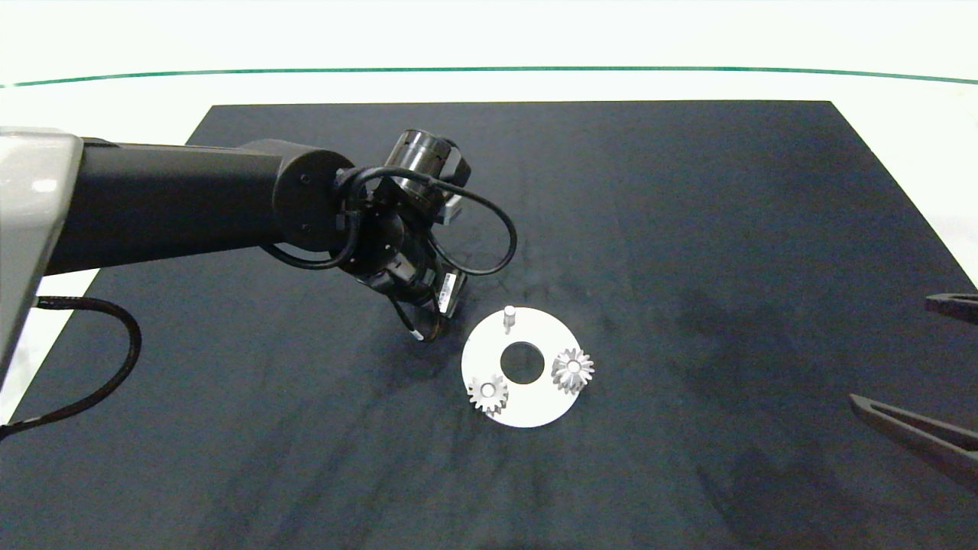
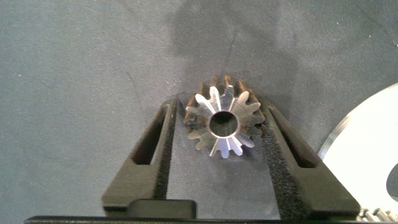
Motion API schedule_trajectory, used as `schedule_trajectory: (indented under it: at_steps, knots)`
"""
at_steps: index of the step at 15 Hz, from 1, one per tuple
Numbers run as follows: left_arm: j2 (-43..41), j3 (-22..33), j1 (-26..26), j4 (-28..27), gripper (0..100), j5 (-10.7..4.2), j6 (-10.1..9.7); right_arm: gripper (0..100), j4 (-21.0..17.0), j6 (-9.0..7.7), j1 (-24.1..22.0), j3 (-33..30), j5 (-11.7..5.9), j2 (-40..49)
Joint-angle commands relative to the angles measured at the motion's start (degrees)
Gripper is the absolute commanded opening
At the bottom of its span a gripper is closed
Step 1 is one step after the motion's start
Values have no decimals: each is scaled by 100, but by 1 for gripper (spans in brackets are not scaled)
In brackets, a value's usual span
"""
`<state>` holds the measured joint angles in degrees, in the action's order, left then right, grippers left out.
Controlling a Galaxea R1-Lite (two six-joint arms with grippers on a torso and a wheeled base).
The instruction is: Install three planetary gears onto the carrier pins
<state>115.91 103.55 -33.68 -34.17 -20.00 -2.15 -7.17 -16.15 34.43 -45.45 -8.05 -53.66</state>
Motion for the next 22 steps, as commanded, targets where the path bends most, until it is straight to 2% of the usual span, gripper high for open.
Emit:
schedule_trajectory:
  at_steps: [1, 4, 9, 13, 16, 19, 22]
  knots:
    - [-24, -1, -16, -20, 42, -12, -5, 100, -4, -11, 3, 1, -4, 5]
    - [-51, 34, -165, 60, 36, -30, -40, 100, -4, -11, 3, -8, -4, 14]
    - [-499, -19, -719, 165, 26, 5, 83, 100, 93, -2, 3, 9, -4, 40]
    - [-666, -388, -1334, 174, 22, -3, 153, 100, 93, -2, -6, 1, -4, 58]
    - [-481, -300, -1351, 174, 22, -12, 469, 100, 93, -2, -6, 1, -4, 66]
    - [-95, 175, -1299, 165, 22, -12, 549, 100, 93, -2, -6, 9, -13, 58]
    - [72, 289, -1290, 174, 22, -12, 557, 100, 93, -2, -15, 9, -13, 40]
